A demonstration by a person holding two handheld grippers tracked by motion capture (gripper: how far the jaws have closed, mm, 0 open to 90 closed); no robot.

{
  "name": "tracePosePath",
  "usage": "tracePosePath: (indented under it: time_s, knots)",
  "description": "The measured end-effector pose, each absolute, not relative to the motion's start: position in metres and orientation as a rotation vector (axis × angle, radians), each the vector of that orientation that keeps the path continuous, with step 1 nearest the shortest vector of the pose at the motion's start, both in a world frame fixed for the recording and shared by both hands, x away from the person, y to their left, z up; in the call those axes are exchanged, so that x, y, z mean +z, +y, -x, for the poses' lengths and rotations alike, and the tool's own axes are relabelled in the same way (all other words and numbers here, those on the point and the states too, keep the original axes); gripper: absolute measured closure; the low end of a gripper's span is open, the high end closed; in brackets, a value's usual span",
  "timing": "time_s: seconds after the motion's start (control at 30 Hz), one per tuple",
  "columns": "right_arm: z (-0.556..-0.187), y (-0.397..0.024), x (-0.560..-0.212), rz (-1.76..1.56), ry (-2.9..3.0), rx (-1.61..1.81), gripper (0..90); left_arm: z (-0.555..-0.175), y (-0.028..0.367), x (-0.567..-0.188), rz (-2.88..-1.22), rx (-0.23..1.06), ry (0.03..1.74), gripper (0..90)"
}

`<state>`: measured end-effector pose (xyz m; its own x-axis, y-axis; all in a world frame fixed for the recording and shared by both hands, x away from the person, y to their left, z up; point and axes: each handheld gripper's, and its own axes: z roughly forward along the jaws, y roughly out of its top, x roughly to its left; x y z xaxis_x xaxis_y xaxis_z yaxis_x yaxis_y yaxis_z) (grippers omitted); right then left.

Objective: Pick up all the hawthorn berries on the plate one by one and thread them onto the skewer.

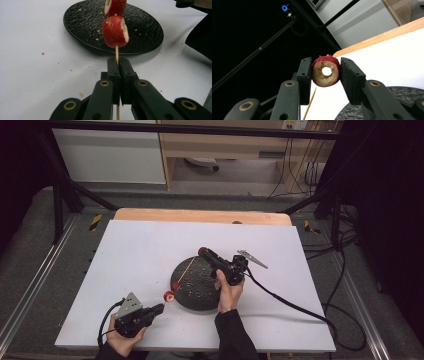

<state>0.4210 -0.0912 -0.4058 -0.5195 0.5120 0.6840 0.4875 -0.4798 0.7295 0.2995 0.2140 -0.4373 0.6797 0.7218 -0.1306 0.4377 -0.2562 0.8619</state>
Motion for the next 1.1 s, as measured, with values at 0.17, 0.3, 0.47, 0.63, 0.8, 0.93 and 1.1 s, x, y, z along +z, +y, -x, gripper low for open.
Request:
tracePosePath:
  time_s: [0.17,0.3,0.47,0.63,0.8,0.93,1.1]
  knots:
    - [-0.422,-0.091,-0.407,-1.553,1.552,2.248,63.1,-0.298,0.209,-0.438,-1.89,0.357,0.9,88.0]
    - [-0.423,-0.09,-0.407,-1.558,1.518,2.283,63.1,-0.298,0.205,-0.438,-1.885,0.355,0.896,88.0]
    - [-0.422,-0.091,-0.405,-1.559,1.504,2.309,63.1,-0.299,0.2,-0.439,-1.879,0.351,0.898,87.9]
    - [-0.421,-0.091,-0.405,-1.553,1.496,2.32,63.1,-0.299,0.198,-0.439,-1.863,0.358,0.899,87.9]
    - [-0.421,-0.09,-0.406,-1.556,1.49,2.326,63.2,-0.299,0.197,-0.439,-1.854,0.361,0.899,88.0]
    - [-0.42,-0.089,-0.408,-1.56,1.489,2.332,63.2,-0.299,0.196,-0.439,-1.853,0.359,0.9,88.0]
    - [-0.419,-0.088,-0.41,-1.561,1.484,2.35,63.2,-0.299,0.194,-0.439,-1.845,0.358,0.905,87.9]
